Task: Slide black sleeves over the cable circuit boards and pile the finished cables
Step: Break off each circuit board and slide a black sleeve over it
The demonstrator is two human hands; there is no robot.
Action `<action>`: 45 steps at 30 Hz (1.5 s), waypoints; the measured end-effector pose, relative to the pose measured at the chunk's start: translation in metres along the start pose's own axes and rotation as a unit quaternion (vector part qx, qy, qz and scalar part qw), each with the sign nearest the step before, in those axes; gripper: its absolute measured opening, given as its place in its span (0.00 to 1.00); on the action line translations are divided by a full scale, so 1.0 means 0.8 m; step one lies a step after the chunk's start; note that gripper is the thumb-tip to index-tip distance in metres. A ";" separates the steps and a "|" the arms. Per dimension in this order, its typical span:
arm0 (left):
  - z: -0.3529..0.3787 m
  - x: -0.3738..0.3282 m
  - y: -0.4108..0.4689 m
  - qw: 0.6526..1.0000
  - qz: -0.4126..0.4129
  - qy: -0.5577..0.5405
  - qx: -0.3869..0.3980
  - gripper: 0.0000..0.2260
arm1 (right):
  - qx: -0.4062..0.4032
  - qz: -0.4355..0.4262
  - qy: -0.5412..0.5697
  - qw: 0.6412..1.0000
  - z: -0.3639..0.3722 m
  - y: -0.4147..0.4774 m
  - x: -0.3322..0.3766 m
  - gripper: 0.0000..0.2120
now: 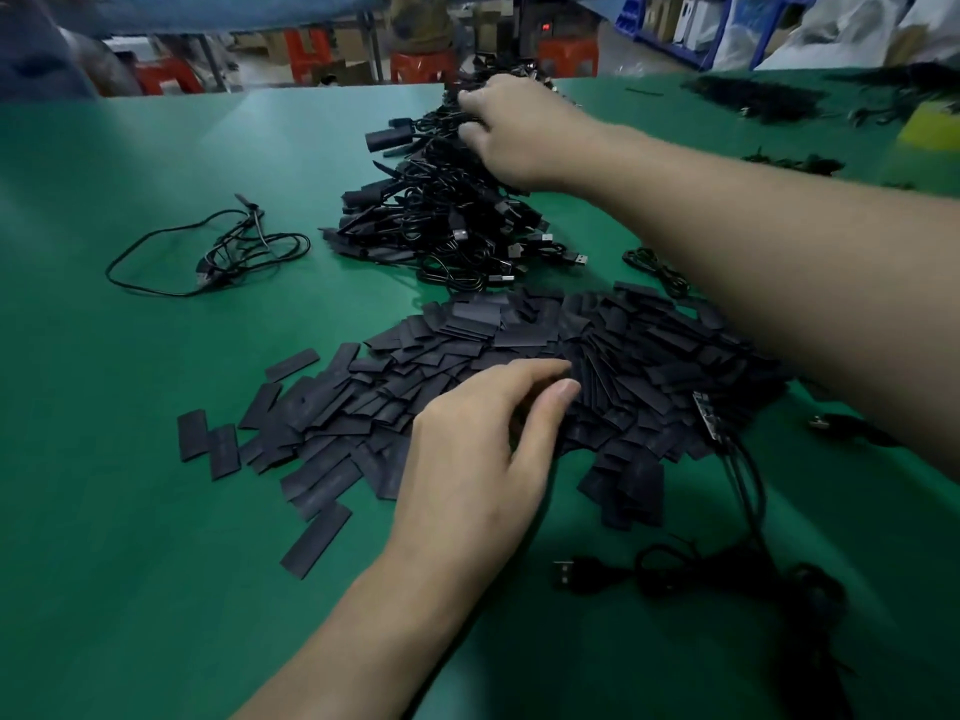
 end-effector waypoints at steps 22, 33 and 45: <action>0.002 -0.003 -0.002 0.999 -0.009 0.017 0.038 0.08 | 0.110 0.039 0.121 0.986 -0.001 -0.329 -0.086 0.10; 0.014 -0.020 -0.007 0.951 -0.045 -0.265 0.151 0.03 | 0.013 0.046 0.532 0.845 -0.007 -0.313 -0.015 0.12; 0.012 -0.015 -0.004 0.940 -0.112 -0.301 0.111 0.06 | -0.018 0.091 0.611 0.786 0.028 -0.331 -0.010 0.02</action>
Point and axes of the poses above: each hand's wrist, its own y-axis towards the middle knuckle, its own z-axis out of the palm, x = y × z, the point moved 3 cm from there along y, towards the middle knuckle, and after that the axes turned 3 degrees about -z, right-handed, at the moved point
